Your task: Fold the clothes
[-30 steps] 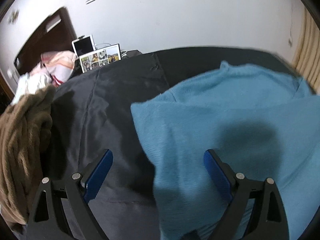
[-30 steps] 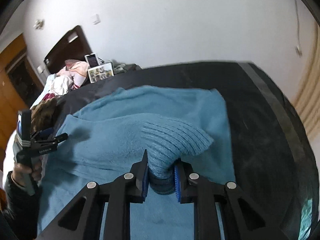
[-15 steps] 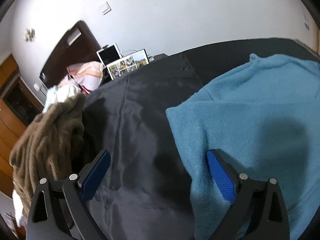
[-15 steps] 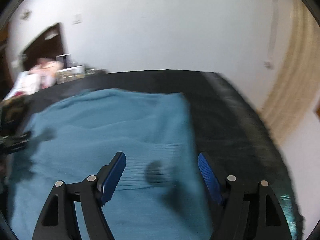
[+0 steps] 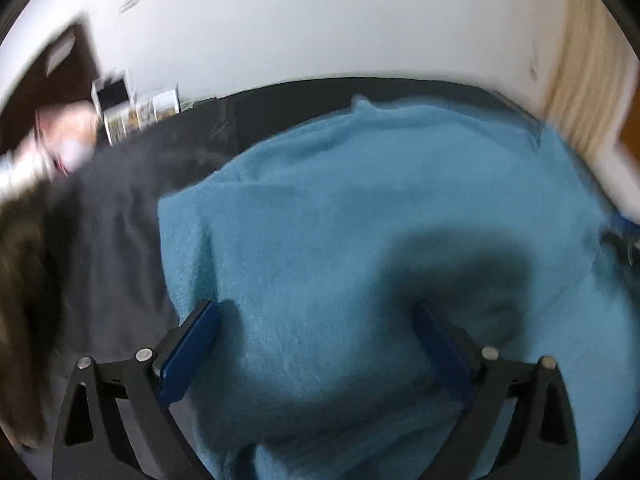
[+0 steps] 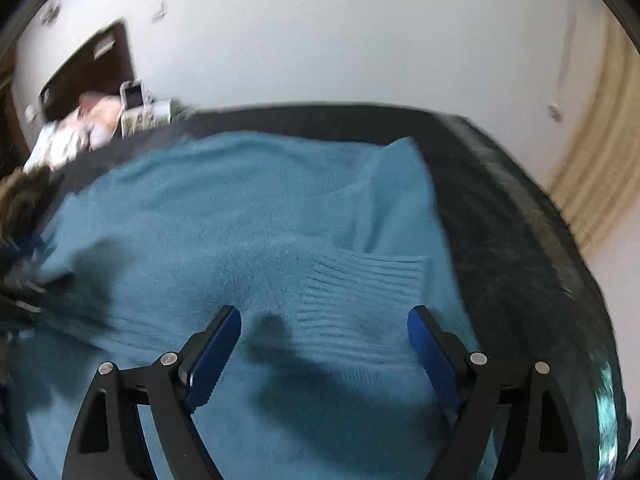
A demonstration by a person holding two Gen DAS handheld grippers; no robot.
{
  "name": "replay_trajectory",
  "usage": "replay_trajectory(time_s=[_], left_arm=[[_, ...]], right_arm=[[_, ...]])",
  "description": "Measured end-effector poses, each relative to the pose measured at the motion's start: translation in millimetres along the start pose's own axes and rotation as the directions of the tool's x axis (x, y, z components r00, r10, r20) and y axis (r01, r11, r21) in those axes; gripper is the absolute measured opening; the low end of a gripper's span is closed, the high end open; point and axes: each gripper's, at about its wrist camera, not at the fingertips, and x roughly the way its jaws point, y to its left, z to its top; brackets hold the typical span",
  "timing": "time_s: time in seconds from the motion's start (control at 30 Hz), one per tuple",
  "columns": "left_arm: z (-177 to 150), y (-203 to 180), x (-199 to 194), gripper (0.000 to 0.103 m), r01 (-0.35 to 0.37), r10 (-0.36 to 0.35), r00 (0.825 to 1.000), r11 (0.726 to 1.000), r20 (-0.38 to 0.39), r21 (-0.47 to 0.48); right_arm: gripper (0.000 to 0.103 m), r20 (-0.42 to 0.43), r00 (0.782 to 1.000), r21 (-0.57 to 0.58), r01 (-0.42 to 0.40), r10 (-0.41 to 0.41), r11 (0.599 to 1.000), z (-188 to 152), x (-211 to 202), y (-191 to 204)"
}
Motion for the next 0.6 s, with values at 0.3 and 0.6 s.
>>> replay_trajectory(time_s=[0.3, 0.6], left_arm=[[-13, -14, -50, 0.099, 0.04, -0.041, 0.997, 0.999, 0.068, 0.021], [-45, -44, -30, 0.099, 0.02, -0.017, 1.0, 0.993, -0.023, 0.119]], right_arm=[[0.098, -0.047, 0.996, -0.041, -0.077, 0.075, 0.996, -29, -19, 9], [0.098, -0.106, 0.993, 0.018, -0.056, 0.057, 0.998, -93, -33, 9]])
